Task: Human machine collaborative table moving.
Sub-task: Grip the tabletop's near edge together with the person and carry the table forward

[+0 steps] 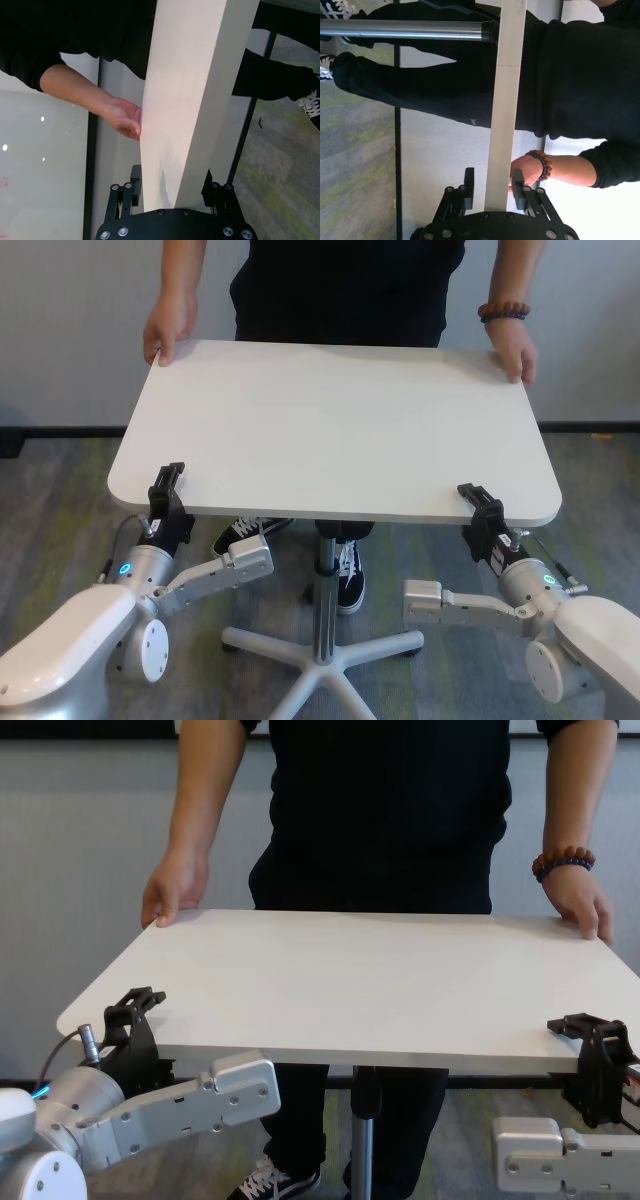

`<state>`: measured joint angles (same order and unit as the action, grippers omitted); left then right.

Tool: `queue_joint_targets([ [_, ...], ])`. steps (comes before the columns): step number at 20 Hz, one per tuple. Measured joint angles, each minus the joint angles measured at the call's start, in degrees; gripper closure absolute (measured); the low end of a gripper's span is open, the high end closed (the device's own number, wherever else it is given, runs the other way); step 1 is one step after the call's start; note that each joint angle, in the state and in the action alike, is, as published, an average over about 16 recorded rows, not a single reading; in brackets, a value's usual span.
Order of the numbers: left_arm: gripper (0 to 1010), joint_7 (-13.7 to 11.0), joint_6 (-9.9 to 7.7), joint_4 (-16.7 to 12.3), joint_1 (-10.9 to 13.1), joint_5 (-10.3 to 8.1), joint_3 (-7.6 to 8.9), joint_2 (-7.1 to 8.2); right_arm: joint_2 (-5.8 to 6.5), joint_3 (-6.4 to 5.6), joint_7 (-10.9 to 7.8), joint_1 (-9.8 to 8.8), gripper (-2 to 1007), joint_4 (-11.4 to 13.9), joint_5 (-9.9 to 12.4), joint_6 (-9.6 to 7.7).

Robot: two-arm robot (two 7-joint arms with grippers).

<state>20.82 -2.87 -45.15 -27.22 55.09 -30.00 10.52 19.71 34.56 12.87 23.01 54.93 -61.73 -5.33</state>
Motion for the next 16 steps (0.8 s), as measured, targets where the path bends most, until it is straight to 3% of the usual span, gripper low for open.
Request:
queue_joint_targets([
  [11,61,-0.42,-0.04,-0.47,0.13,-0.01,-0.03,0.15,0.09,-0.06,-0.17,-0.07,236,0.19,0.18,0.17],
  [16,16,-2.99,0.13,-3.46,1.3,-0.88,0.35,1.03,0.61,-0.66,-1.17,-0.9,110,1.77,1.44,1.01],
])
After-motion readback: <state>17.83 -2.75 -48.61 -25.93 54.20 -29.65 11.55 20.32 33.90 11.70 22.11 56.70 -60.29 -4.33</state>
